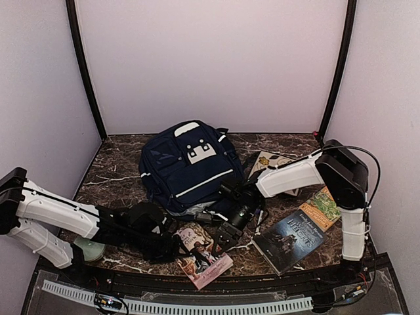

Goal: Pack the student bag
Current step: Pick up the book from the center of the board.

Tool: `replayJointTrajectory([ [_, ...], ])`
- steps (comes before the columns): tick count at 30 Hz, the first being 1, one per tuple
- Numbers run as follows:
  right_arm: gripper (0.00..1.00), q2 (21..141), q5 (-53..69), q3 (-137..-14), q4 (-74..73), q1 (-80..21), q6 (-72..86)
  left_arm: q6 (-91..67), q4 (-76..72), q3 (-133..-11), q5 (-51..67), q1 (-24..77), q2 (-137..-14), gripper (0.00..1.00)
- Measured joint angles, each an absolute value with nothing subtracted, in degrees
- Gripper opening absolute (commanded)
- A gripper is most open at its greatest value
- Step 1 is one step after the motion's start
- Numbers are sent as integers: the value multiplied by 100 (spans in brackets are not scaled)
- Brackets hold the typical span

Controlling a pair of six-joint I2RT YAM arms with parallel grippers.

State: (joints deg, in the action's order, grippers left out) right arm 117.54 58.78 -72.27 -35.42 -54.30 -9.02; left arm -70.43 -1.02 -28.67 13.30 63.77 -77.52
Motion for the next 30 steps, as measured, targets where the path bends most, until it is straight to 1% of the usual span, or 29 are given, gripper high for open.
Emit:
replayJointTrajectory([
  [2,90,11754,5688,-7264,-3417,-5433,-552,-7096,-163,-2886,1424,6377,-7817,68],
  [5,88,11767,5266,-7393,-3277,-5470,-67,-7164,-163,-2886,1459,6377,-7826,67],
  [9,78,11767,4980,-7478,-3245,-5513,296,-7236,-152,-2886,1476,6377,-7830,66],
  [12,75,11769,4899,-7472,-3203,-5513,388,-7271,-143,-2886,1470,6377,-7828,66],
  [18,71,11620,4759,-7332,-3061,-5531,351,-7290,-130,-2884,1439,6377,-7819,66],
  [21,63,11382,4665,-7131,-2926,-5542,331,-7293,-119,-2882,1428,6377,-7811,65],
  [25,55,11148,4718,-7043,-2825,-5542,266,-7290,-117,-2877,1428,6377,-7806,65],
  [30,49,11100,4987,-7043,-2698,-5540,248,-7288,-110,-2877,1428,6377,-7806,65],
])
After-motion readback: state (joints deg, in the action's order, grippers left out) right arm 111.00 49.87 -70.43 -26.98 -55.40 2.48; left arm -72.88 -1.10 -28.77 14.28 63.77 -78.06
